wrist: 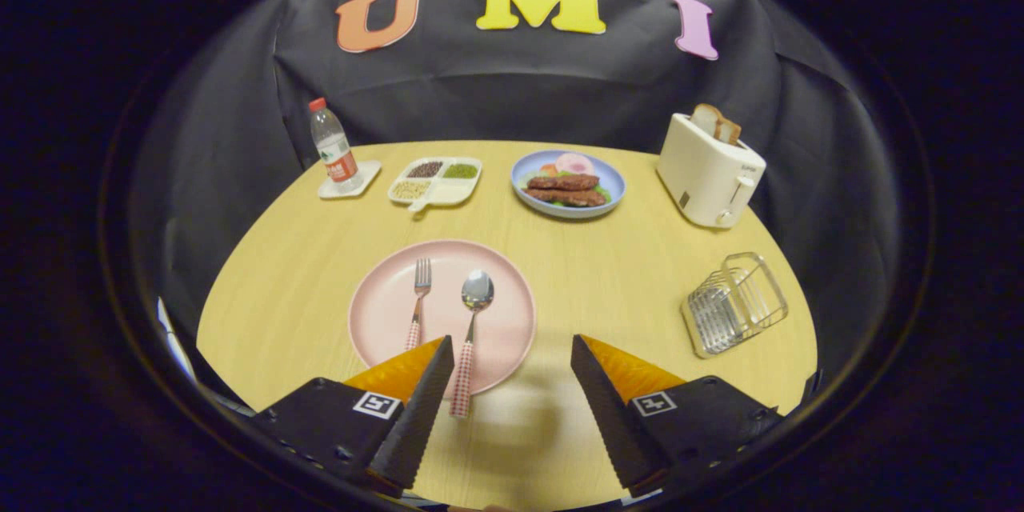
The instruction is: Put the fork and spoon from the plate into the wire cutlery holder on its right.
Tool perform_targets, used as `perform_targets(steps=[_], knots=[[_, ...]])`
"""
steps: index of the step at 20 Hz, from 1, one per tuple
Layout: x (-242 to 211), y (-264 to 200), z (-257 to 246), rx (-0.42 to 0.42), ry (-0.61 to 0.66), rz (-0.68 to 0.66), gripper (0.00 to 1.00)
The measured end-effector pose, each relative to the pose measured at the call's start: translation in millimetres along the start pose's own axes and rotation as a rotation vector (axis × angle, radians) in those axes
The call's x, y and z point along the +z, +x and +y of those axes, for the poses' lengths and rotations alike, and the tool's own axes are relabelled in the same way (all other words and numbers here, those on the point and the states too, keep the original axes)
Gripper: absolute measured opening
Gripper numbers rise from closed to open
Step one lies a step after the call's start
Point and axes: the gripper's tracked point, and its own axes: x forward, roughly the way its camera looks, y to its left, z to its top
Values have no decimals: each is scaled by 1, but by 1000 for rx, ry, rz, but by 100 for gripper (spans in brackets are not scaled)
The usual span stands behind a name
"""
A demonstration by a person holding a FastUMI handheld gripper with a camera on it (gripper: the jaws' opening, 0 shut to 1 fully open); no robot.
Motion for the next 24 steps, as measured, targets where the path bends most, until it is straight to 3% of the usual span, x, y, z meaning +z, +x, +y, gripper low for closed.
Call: perform_targets(steps=[6, 8, 11, 15, 17, 20, 21, 23, 24], knots=[[-9, 47, 20, -2, -33, 80, 84], [-15, 56, 21, -6, -23, 111, 75], [-22, 67, 22, -24, -8, 159, 53], [-28, 75, 31, -1, -16, 204, 53], [-35, 78, 31, -10, 1, 223, 25], [-28, 87, 26, -32, -2, 229, 25], [-33, 75, 25, -36, 2, 232, 10], [-35, 75, 28, -18, 11, 241, 11], [-35, 76, 27, -7, 13, 238, 6]])
